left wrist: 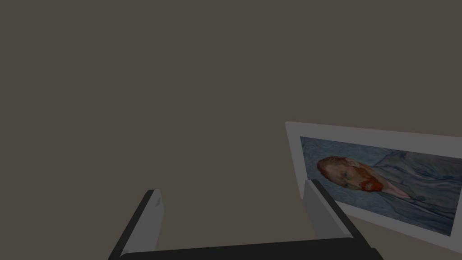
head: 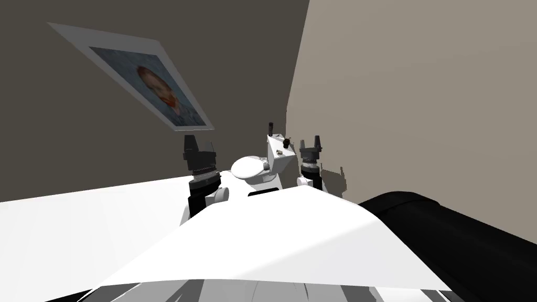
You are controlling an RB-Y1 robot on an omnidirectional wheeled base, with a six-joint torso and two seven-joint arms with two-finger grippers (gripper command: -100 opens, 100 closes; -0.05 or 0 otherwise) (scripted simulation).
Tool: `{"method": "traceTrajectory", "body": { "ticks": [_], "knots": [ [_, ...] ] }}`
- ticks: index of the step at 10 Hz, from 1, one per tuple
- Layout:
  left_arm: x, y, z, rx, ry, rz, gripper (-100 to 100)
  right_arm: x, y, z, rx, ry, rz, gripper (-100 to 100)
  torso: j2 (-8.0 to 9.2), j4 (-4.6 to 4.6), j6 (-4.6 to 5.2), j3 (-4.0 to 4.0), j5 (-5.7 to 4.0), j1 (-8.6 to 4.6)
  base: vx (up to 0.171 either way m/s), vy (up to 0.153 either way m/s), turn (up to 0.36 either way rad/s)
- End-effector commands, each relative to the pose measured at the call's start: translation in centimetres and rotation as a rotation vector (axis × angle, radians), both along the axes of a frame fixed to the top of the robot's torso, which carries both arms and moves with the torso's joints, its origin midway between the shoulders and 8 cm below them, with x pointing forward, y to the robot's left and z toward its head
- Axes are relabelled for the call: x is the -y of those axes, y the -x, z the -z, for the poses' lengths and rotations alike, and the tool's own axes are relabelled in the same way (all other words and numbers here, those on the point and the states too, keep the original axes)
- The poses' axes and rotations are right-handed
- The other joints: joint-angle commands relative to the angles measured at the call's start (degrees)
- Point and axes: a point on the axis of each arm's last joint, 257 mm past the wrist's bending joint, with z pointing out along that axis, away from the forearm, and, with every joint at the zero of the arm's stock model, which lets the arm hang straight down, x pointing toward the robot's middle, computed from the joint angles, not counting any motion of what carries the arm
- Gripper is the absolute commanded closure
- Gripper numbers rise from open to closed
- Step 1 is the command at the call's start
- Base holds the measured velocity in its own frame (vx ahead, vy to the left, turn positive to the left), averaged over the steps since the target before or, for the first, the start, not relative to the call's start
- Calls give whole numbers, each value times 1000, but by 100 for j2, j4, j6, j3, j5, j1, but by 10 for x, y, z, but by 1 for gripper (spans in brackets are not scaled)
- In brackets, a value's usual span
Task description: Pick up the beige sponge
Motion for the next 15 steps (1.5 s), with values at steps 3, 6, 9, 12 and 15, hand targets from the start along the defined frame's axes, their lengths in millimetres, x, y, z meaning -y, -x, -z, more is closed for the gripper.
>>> {"method": "traceTrajectory", "body": {
  "ticks": [3,6,9,12,15],
  "knots": [
    [0,0,0,0,0,0,0,9,-6,25,-91,115,37,-100,19,4,0,10,3,12,-51,38,42],
    [0,0,0,0,0,0,0,26,-9,55,-198,243,92,-100,32,7,0,19,6,25,-87,71,60],
    [0,0,0,0,0,0,0,53,-7,92,-329,399,162,-100,51,12,1,30,8,33,-134,96,70],
    [0,0,0,0,0,0,0,89,0,129,-471,577,239,-100,57,13,1,33,8,30,-133,91,77],
    [0,0,0,0,0,0,0,117,9,151,-565,708,286,-100,40,10,0,24,4,17,-96,63,63]
  ]
}}
